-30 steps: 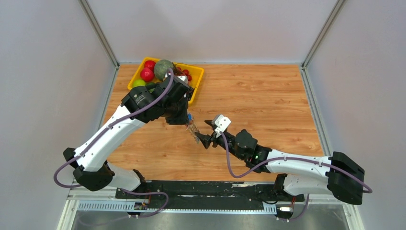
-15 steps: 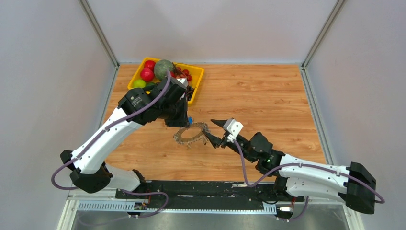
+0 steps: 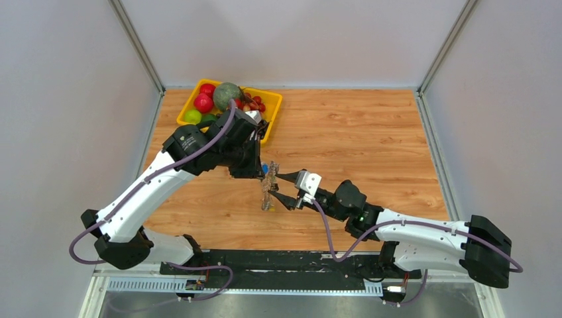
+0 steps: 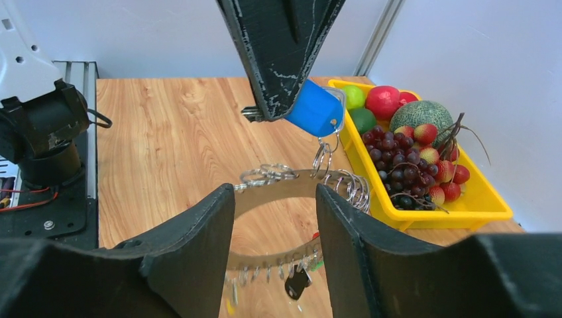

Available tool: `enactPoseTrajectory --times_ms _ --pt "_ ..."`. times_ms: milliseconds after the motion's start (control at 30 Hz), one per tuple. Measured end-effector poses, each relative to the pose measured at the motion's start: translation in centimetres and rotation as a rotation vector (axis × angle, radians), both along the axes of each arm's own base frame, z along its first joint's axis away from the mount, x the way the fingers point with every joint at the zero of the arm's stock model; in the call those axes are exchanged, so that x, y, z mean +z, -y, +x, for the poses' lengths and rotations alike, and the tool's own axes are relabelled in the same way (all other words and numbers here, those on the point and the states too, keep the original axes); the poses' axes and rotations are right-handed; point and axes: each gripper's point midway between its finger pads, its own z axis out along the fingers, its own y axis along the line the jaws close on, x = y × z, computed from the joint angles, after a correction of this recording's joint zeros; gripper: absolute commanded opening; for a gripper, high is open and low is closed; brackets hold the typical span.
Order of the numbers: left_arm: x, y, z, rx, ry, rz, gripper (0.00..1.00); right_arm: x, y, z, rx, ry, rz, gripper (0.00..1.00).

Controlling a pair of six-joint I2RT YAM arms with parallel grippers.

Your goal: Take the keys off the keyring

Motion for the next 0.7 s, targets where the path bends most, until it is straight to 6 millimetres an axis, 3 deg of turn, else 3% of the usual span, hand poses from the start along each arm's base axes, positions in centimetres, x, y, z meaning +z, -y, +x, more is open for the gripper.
enactPoseTrajectory --times_ms 333,567,700 --pt "0.3 0.0 -1.0 -0.021 -0.006 -0.054 0.0 1.4 -0.4 1.1 -0.049 0.005 0.028 0.51" --pt "-0.2 0.2 -1.4 -0.032 -0.029 -0.062 0.0 1.9 -0.7 1.6 -0.063 0.009 0.036 0.34" --pt "0.0 0.4 -1.3 -0.028 -0.023 -0.073 0.0 2.0 -0.9 1.7 -0.063 0.008 0.033 0.33"
